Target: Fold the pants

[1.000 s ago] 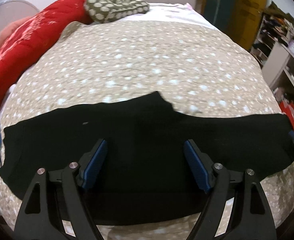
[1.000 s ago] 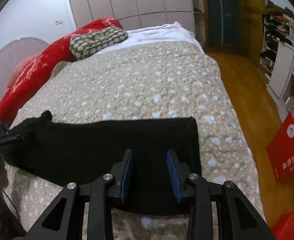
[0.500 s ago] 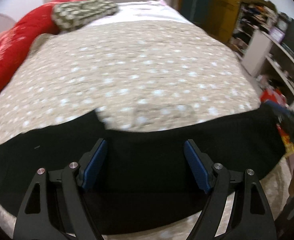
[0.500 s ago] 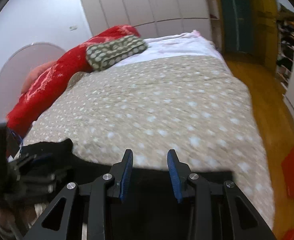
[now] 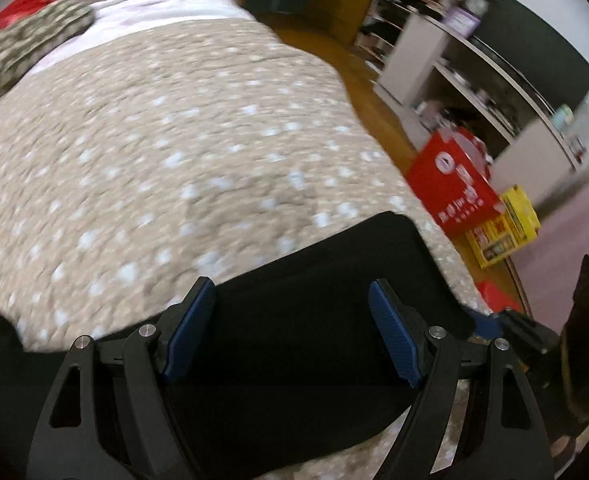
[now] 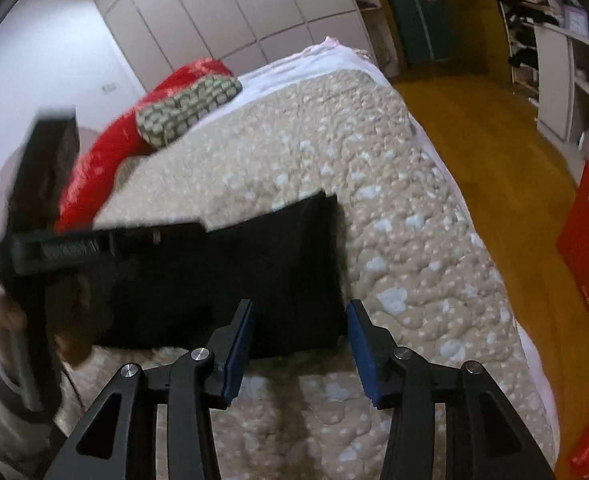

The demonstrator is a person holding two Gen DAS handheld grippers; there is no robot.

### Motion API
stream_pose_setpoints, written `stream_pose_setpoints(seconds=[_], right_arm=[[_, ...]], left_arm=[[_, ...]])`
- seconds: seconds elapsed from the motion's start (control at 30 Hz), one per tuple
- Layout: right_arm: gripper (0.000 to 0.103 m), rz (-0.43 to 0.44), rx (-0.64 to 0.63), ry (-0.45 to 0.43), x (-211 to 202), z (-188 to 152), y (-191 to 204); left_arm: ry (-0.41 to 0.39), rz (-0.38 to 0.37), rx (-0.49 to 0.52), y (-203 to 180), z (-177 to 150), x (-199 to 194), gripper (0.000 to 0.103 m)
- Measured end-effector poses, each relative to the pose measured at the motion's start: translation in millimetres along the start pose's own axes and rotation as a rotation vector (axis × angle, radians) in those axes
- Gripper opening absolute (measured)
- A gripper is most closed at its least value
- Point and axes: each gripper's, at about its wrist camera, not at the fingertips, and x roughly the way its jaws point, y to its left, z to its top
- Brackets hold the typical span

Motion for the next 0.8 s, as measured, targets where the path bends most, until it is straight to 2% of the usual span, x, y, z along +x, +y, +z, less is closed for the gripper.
stream_pose_setpoints(seconds=[0.1, 0.2, 0.43, 0.53, 0.63, 0.67, 0.7, 0.73, 0.77, 0.8], right_arm=[[0.045, 0.006, -0.006, -0.013, 2.1, -4.9, -0.1], [0.046, 0.044, 0.049, -0.017, 3.4, -5.6, -10.7], [0.049, 0.091, 0.088, -0.042, 6.9, -12.3, -19.4], [0.053, 0.112, 0.116, -0.054, 12.3, -10.3, -21.7], [0.053, 0.091, 0.1, -0.044, 20.2, -5.1, -14.4], [0.051, 0.088, 0.097, -0.039, 21.2, -4.4, -11.9], [0.041, 0.091, 0.096, -0.037, 22.3, -3.0, -10.7], [0.037, 0.092, 0.094, -0.034, 24.2, -1.4, -9.8], [0.023, 0.1, 0.095, -0.033, 25.2, -0.2, -9.8], [0.015, 0.128, 0.104, -0.032, 26.1, 0.9, -10.2]], left_arm=[[0.011, 0.013, 0.052, -12.8, 9.4, 11.0, 0.079], [0.029, 0.006, 0.092, -23.8, 19.7, 27.2, 0.079], [0.103, -0.041, 0.182, -49.1, 32.7, 63.8, 0.08], [0.133, -0.083, 0.191, -54.6, 39.8, 72.6, 0.08], [0.138, -0.054, 0.229, -63.2, 39.5, 80.8, 0.08], [0.121, -0.042, 0.244, -64.5, 36.9, 81.1, 0.079], [0.106, -0.031, 0.258, -66.7, 34.9, 81.4, 0.076], [0.09, -0.028, 0.257, -67.0, 33.4, 80.2, 0.072], [0.082, -0.044, 0.24, -64.9, 33.8, 77.9, 0.068], [0.078, -0.059, 0.222, -61.9, 34.9, 75.4, 0.061]])
